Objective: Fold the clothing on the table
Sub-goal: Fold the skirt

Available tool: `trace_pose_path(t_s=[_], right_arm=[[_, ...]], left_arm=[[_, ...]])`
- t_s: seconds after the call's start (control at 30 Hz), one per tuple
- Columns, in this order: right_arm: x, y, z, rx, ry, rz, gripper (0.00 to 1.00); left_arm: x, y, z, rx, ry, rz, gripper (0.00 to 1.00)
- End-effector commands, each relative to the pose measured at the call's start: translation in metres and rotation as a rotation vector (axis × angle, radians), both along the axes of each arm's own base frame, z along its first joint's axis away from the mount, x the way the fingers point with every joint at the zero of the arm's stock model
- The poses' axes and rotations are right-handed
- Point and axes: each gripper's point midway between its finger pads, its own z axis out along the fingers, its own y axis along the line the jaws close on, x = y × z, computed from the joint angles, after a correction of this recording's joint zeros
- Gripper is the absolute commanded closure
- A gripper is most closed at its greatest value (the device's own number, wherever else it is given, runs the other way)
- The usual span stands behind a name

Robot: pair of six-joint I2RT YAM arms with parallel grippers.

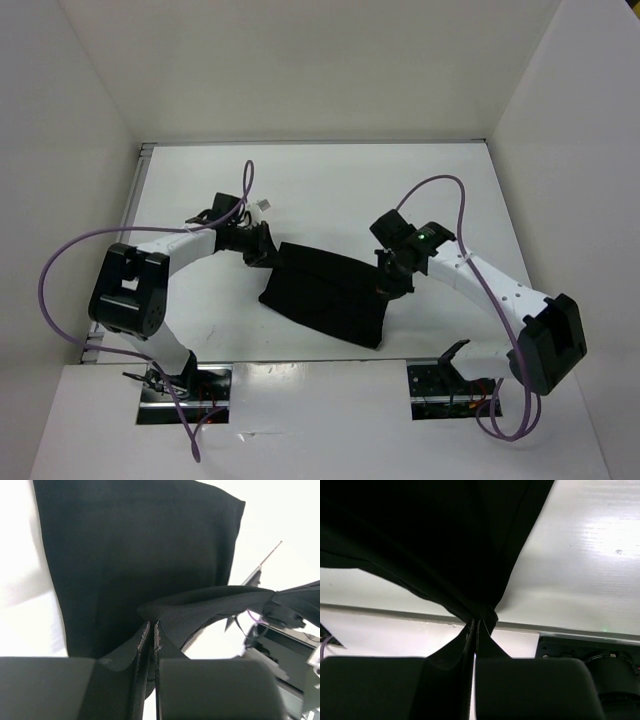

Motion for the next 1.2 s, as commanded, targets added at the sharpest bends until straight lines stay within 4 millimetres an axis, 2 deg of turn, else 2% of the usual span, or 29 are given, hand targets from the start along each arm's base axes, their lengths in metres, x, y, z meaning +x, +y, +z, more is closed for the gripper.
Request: trace_pose_path(t_s=[0.0,0.17,0.27,0.6,0.63,0.67,1.0,1.07,1.1,1.17], right_arm=[[0.029,0.005,0.014,-0.008,-0.092,-0.018,1.00],[0.049,0.003,0.012,-0.082,-0.119,-0.010,1.00],[0.060,0.001,0.013,-0.117,-0.141,-0.011,1.00],[0.085,-0.010,-0.007,-0.217,-0.139,-0.040,1.00],[0.089,-0.011,-0.005,-0.212,-0.145,-0.050,1.00],[0.091,-0.010,-0.011,-0.221,-0.133,-0.049,1.00],[0.119,-0.016,-0.026,-0.255,-0.135,-0.056,1.00],[0.122,-0.019,-0.032,-0.263,-0.128,-0.052,1.00],[0.128,-0.020,-0.034,-0.266,-0.128,-0.052,1.00],[0.132,-0.021,-0.039,-0.270,-0.125,-0.052,1.00]], left_arm=[[0.023,-0.004,0.004,0.045,-0.083,0.016,0.88],[0.037,-0.006,0.006,0.069,-0.105,0.035,0.88],[0.039,-0.009,0.000,0.079,-0.087,0.038,0.88],[0.049,-0.003,-0.017,0.139,-0.065,0.080,0.88],[0.052,-0.004,-0.013,0.134,-0.069,0.087,0.88],[0.053,-0.002,-0.014,0.143,-0.072,0.094,0.88],[0.070,-0.005,-0.014,0.148,-0.082,0.119,0.88],[0.072,-0.005,-0.020,0.153,-0.068,0.118,0.88],[0.075,-0.006,-0.017,0.150,-0.076,0.118,0.88],[0.075,-0.006,-0.027,0.153,-0.052,0.124,0.89]])
